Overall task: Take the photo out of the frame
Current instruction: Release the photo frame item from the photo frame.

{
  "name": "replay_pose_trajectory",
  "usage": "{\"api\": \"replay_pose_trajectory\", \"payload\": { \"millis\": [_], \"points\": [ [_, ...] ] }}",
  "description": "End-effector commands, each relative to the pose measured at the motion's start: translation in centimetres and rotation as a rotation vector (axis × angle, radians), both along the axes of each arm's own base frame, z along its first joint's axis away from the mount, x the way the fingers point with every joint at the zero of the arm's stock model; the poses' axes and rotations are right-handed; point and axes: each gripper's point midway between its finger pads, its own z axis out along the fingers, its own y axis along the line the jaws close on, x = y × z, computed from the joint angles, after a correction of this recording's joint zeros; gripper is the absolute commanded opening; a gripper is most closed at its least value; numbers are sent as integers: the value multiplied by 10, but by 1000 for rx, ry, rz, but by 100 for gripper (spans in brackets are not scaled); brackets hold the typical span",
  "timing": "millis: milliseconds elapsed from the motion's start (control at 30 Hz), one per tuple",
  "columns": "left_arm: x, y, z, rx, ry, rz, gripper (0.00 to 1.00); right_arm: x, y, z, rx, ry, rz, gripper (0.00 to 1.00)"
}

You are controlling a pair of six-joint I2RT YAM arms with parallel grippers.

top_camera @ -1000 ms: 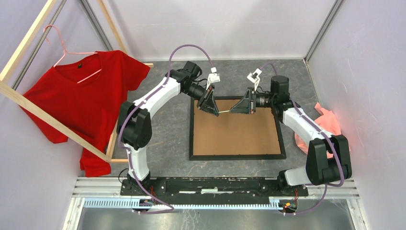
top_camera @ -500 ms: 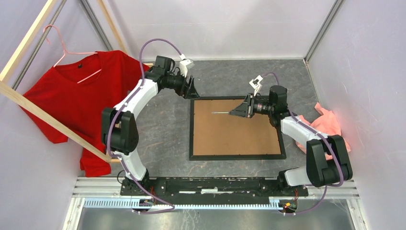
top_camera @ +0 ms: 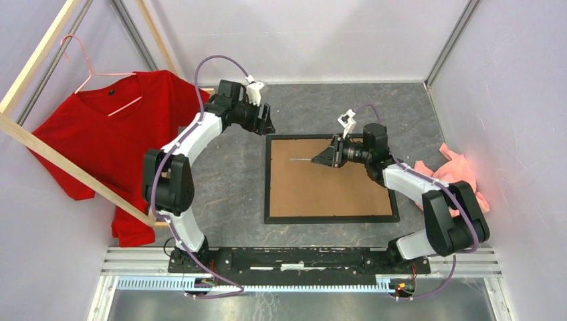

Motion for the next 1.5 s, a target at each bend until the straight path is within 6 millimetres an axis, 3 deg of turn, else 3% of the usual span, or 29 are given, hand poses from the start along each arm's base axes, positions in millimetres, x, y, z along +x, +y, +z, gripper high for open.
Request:
{"api": "replay_pose_trajectory", "payload": {
  "millis": [0,100,200,467,1000,1200,1467],
  "points": [
    [11,2,-12,5,18,78,75,17,15,10,-17,-46,2,0],
    [13,6,-20,18,25,111,75,23,29,1,-56,4,21,0],
    [16,10,-30,35,48,148,75,32,42,-15,-62,193,40,0],
    [14,7,-45,23,92,155,76,57,64,-15,-49,337,47,0],
    [8,-1,-88,12,197,128,70,79,76,-55,-116,436,55,0],
    [3,-4,-99,-6,230,115,62,83,80,-62,-110,442,78,0],
    [-3,-5,-113,-12,260,115,52,85,77,-53,-69,426,103,0]
  ]
}}
